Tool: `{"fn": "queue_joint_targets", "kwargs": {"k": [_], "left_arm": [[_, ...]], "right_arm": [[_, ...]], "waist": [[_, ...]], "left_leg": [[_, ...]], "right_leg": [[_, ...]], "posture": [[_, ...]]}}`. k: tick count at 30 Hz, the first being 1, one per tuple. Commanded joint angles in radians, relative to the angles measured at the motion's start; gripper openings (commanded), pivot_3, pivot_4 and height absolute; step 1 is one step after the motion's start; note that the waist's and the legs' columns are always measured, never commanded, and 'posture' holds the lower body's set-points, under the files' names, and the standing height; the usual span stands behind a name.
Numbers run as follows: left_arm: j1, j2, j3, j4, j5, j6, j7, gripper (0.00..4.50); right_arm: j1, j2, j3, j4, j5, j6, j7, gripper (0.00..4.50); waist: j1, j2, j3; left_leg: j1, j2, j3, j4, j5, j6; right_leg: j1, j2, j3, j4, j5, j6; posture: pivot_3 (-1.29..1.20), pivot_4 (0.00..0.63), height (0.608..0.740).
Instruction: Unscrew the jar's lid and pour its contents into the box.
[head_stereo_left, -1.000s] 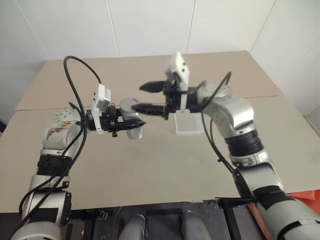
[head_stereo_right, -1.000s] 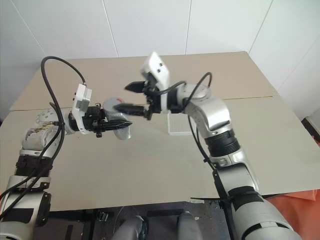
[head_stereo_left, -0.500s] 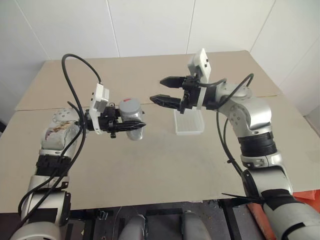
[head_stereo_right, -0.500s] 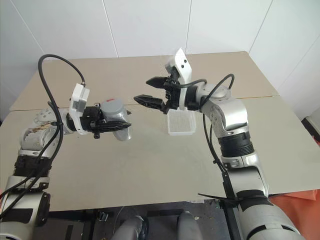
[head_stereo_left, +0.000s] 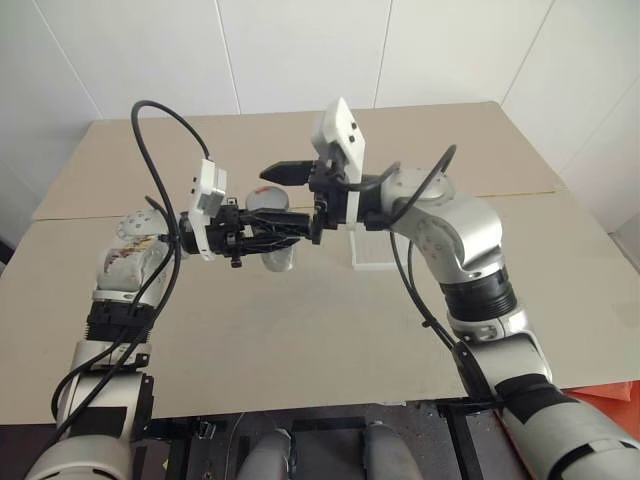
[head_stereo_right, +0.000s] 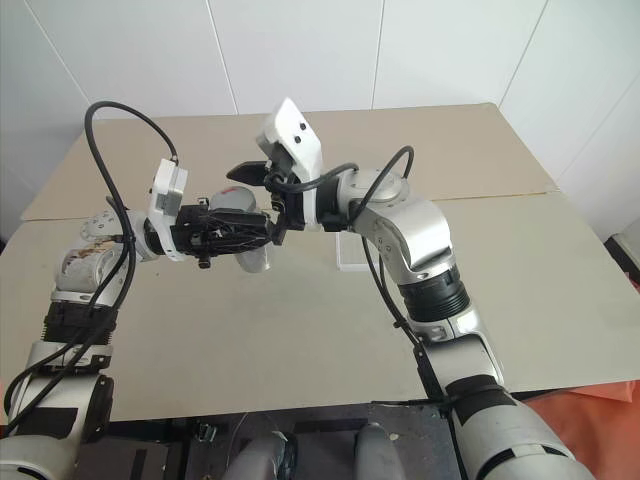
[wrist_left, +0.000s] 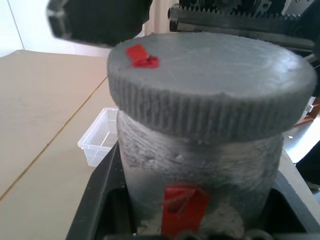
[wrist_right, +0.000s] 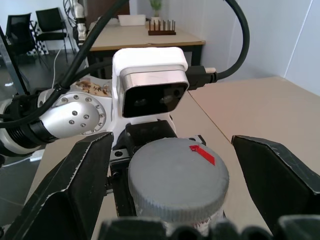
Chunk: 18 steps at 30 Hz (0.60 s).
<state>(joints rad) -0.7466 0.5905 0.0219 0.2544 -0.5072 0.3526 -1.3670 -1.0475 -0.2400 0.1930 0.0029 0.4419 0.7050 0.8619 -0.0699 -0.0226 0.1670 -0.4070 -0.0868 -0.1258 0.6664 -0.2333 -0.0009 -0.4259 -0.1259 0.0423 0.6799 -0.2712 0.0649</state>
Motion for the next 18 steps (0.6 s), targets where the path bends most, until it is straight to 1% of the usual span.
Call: {"fn": "queue_joint_targets", "kwargs": {"k": [1, 11, 18], "left_arm": [[-0.017, 0.006, 0.009, -0.009, -0.001, -0.013, -0.01, 1.93], [-0.02, 0.015, 0.014, -0.01, -0.003, -0.013, -0.017, 1.93], [-0.017, 0.024, 0.016, -0.016, -0.006, -0.008, -0.022, 1.93]], "right_arm": [[-0.032, 0.014, -0.005, 0.007, -0.014, -0.03, -0.009, 4.44], [-0.029, 0.009, -0.006, 0.074, -0.057, -0.066, 0.02, 4.44], [-0.013, -0.038, -0.039, 0.086, -0.05, -0.08, 0.049, 4.44]], "waist": [[0.0, 0.0, 0.0], [-0.001, 0.0, 0.0], [-0.001, 0.0, 0.0]], "left_leg": [[0.0, 0.0, 0.0, 0.0, 0.0, 0.0], [0.0, 0.0, 0.0, 0.0, 0.0, 0.0], [0.0, 0.0, 0.0, 0.0, 0.0, 0.0]], "right_leg": [[0.0, 0.0, 0.0, 0.0, 0.0, 0.0], [0.0, 0.0, 0.0, 0.0, 0.0, 0.0], [0.0, 0.0, 0.0, 0.0, 0.0, 0.0]], "posture": [[0.0, 0.15, 0.74], [0.0, 0.15, 0.74], [0.0, 0.15, 0.74]]}}
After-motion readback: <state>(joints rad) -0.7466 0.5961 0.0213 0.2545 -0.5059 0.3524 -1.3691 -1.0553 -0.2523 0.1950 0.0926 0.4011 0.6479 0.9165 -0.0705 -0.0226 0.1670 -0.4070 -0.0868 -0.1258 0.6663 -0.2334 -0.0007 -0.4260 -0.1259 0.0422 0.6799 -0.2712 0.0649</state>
